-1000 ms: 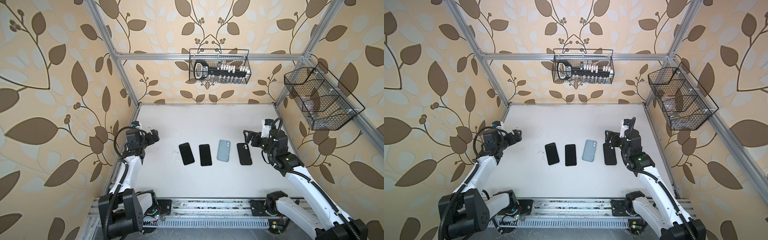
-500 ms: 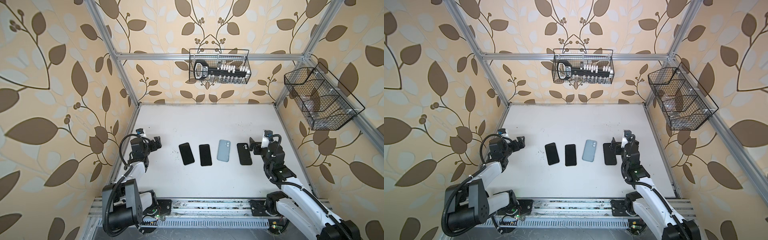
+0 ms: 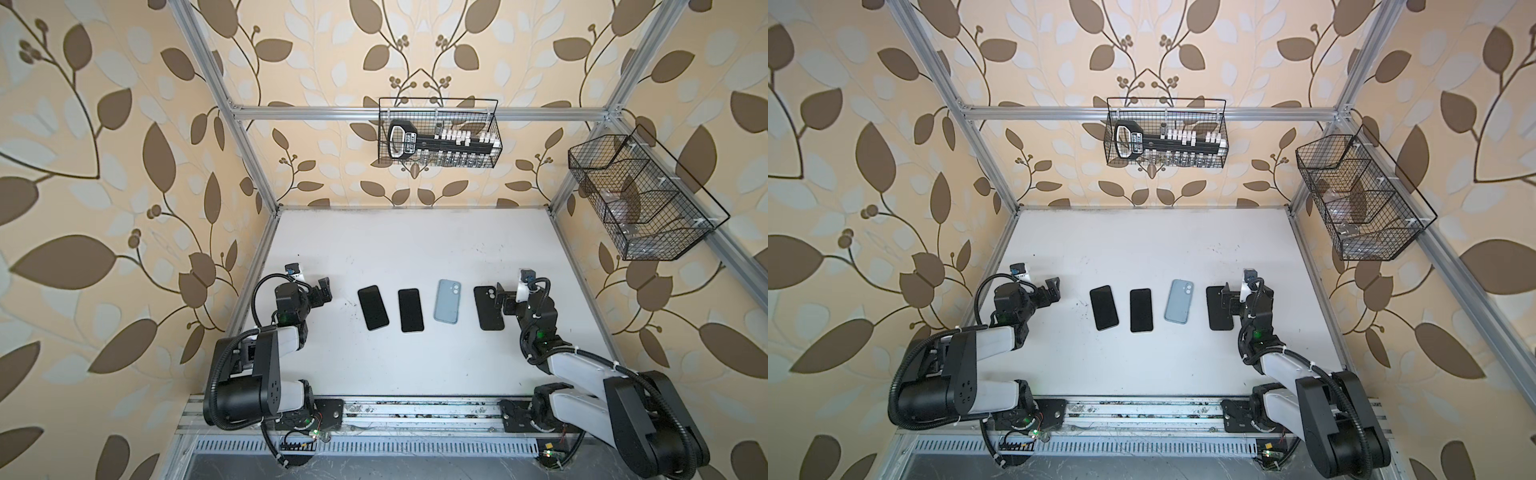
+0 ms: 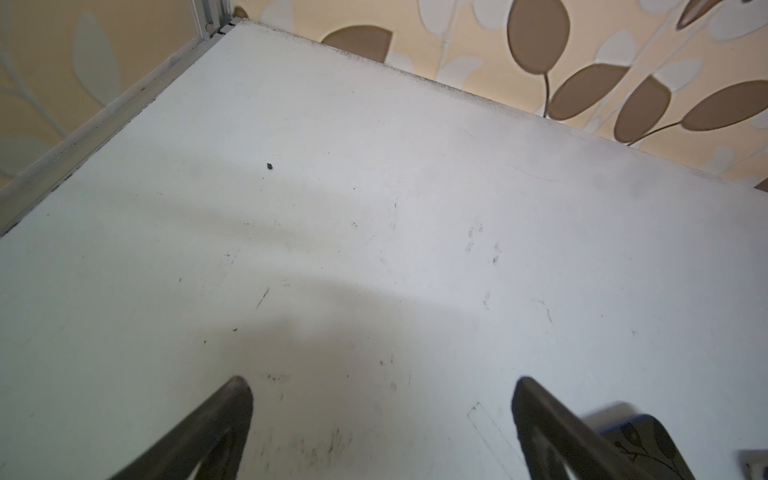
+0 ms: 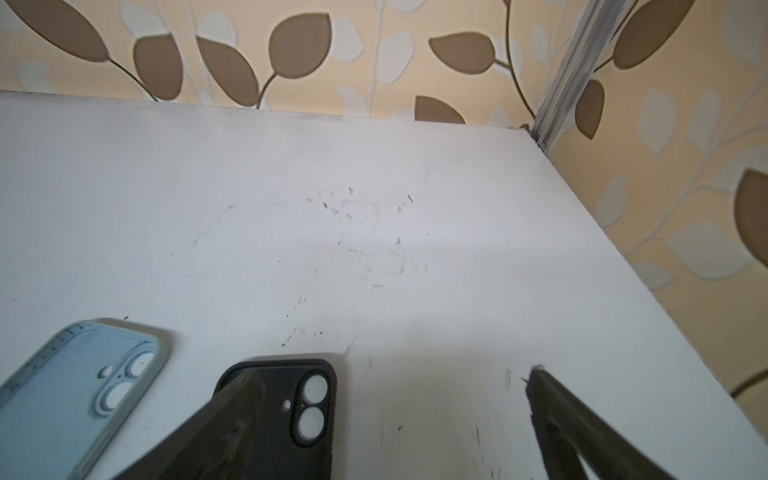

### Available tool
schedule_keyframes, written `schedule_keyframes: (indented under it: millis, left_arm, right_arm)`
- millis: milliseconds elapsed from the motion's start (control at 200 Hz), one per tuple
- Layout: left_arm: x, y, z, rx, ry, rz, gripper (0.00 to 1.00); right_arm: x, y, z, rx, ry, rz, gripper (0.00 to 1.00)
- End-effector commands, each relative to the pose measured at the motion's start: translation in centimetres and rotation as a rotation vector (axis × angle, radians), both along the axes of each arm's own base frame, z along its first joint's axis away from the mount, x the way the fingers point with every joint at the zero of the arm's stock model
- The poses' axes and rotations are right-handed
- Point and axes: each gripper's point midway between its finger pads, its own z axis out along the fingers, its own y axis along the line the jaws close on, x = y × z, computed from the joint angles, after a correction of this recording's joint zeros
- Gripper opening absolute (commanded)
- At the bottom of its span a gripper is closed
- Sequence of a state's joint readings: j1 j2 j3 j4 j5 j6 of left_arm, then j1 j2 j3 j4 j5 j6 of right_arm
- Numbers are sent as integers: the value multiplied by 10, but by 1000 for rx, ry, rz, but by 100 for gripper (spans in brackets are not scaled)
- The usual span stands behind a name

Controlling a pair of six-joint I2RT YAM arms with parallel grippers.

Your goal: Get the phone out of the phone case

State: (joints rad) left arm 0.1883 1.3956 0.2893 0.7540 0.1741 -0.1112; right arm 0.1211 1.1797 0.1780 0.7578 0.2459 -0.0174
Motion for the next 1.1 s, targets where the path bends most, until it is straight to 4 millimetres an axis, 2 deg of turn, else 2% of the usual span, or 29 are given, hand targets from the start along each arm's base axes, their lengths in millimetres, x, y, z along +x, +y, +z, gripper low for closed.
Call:
schedule_keyframes:
  millis: [0, 75, 150, 185, 225, 520, 620, 785, 915, 1095]
  left_arm:
    - [13, 0, 8, 44, -76, -15, 99]
    - [15, -2, 7, 44, -85, -24, 99]
    - [16, -5, 4, 45, -51, -48, 99]
    - [18, -8, 4, 47, -48, -68, 99]
    - [21, -11, 4, 47, -41, -85, 99]
    - [24, -16, 0, 69, -5, -101, 99]
    - [24, -30, -1, 99, -1, -153, 99]
    - [24, -29, -1, 95, 2, -147, 99]
    - [27, -10, -3, 100, 27, -33, 99]
    - [26, -11, -3, 102, 27, -34, 99]
  right_arm:
    - [14, 5, 20, -21, -99, 32, 100]
    - [17, -3, 16, 12, -82, 17, 100]
    - [18, -8, 3, 54, -77, 24, 100]
    - [20, -9, 10, 71, -116, 35, 100]
    - [18, -11, 3, 76, -69, 28, 100]
    - [19, -12, 4, 95, -84, 37, 100]
    - [19, -11, 6, 78, -89, 27, 100]
    - [19, -9, 5, 64, -83, 25, 100]
    - [19, -9, 5, 67, -83, 27, 100]
    - [19, -9, 5, 67, -83, 27, 100]
